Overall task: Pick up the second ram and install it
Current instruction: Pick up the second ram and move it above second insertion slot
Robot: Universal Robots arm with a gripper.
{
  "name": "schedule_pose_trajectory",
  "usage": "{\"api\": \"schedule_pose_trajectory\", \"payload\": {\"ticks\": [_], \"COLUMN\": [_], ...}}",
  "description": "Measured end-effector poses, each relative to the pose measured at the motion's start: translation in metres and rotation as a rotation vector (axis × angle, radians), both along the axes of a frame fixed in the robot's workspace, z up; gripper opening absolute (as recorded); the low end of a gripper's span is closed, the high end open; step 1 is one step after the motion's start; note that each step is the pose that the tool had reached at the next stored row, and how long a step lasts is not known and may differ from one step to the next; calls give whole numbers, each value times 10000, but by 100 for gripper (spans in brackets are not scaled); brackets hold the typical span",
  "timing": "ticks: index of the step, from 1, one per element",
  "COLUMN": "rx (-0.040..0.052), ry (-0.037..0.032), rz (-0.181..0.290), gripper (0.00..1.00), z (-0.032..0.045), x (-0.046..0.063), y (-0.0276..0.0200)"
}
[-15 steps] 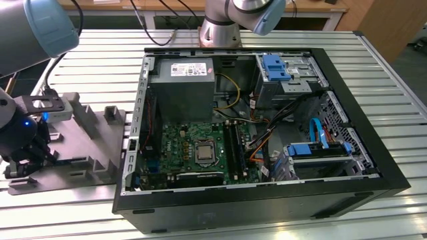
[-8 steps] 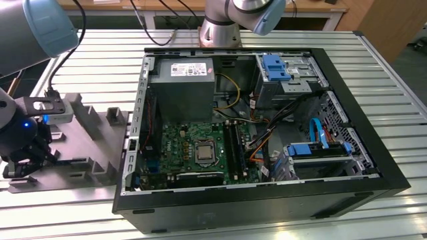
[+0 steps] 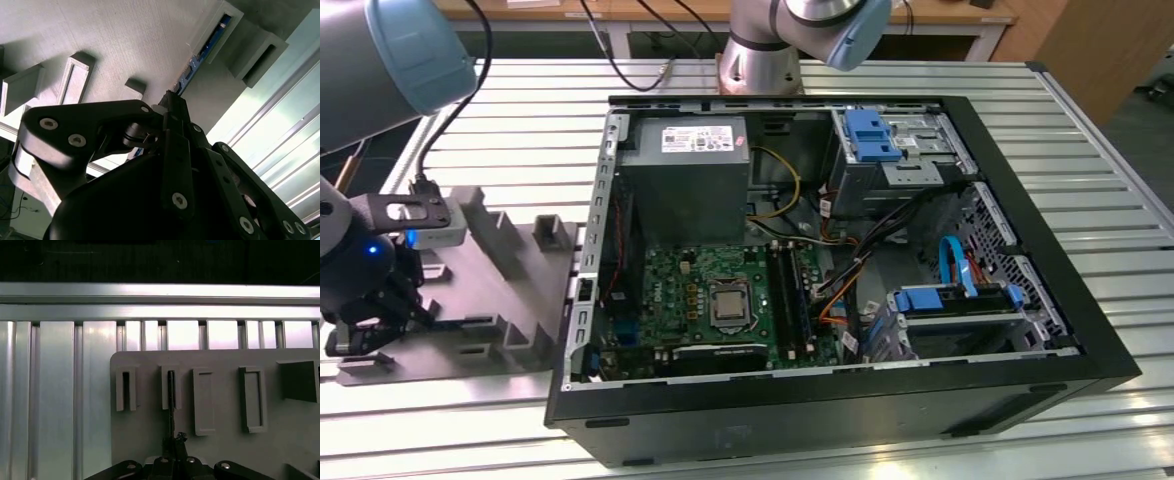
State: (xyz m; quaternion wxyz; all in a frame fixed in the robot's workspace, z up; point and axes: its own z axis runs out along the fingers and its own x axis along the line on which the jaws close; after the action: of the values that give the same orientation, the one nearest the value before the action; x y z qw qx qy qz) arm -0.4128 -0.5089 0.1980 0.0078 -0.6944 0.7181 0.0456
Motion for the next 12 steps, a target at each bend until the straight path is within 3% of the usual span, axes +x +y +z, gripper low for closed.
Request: {"api": "schedule_pose_trajectory", "payload": {"ticks": [12], "rx": [-2], "ry": [2], "rz": [28], "gripper": [11], "z": [25], "x": [0], "y": [0]}}
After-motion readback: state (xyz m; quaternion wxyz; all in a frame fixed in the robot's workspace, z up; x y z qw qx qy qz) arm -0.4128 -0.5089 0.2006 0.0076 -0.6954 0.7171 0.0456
